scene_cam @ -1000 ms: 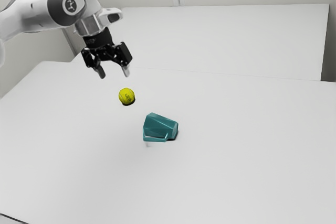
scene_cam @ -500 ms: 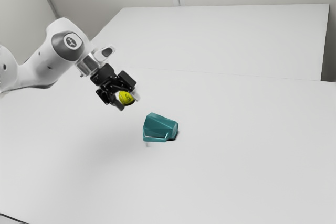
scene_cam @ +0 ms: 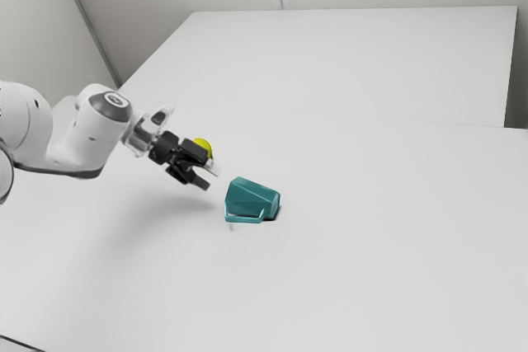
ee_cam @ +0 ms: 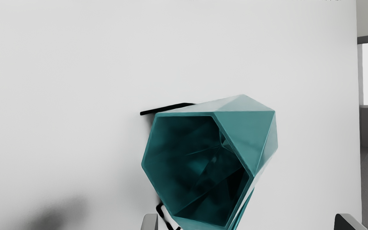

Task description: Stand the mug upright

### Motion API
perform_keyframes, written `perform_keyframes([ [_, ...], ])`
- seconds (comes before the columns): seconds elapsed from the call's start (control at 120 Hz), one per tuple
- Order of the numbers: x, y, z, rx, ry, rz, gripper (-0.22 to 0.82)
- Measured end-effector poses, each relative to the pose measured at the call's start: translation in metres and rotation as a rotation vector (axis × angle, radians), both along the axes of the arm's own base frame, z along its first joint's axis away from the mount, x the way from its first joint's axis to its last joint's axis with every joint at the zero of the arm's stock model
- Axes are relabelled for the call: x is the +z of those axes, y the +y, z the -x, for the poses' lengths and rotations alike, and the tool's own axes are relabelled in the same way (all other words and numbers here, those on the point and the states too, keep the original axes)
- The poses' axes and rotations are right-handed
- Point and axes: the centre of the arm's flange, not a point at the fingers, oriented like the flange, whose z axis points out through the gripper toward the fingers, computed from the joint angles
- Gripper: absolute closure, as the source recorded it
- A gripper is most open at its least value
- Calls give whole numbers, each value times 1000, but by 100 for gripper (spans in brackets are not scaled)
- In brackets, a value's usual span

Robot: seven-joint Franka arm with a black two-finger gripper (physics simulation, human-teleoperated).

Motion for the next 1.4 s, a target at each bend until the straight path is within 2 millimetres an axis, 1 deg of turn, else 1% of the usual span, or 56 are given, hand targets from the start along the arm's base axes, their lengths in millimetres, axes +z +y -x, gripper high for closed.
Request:
perform_keyframes([
  [0.133, -14, -6, -5, -26, -52, 51, 0],
  [0.217, -19, -10, -6, -43, -80, 74, 0],
  [0.375, -32, -24, -9, -59, -118, 131, 0],
  [0.442, -34, -30, -10, -70, -133, 153, 0],
  [0.5, -40, -34, -10, -76, -137, 173, 2],
  [0.583, -46, -37, -9, -83, -143, 198, 11],
  [0.708, -53, -40, -8, -96, -153, 218, 30],
  [0.825, -54, -42, -8, -111, -170, 226, 52],
  [0.933, -52, -42, -8, -122, -187, 228, 64],
  [1.067, -50, -43, -9, -134, -205, 227, 70],
  [1.117, -49, -46, -9, -143, -213, 228, 72],
  [1.233, -45, -48, -11, -152, -230, 224, 75],
  [1.3, -38, -47, -11, -158, -249, 214, 76],
  [1.4, -20, -54, -13, -183, -286, 193, 77],
])
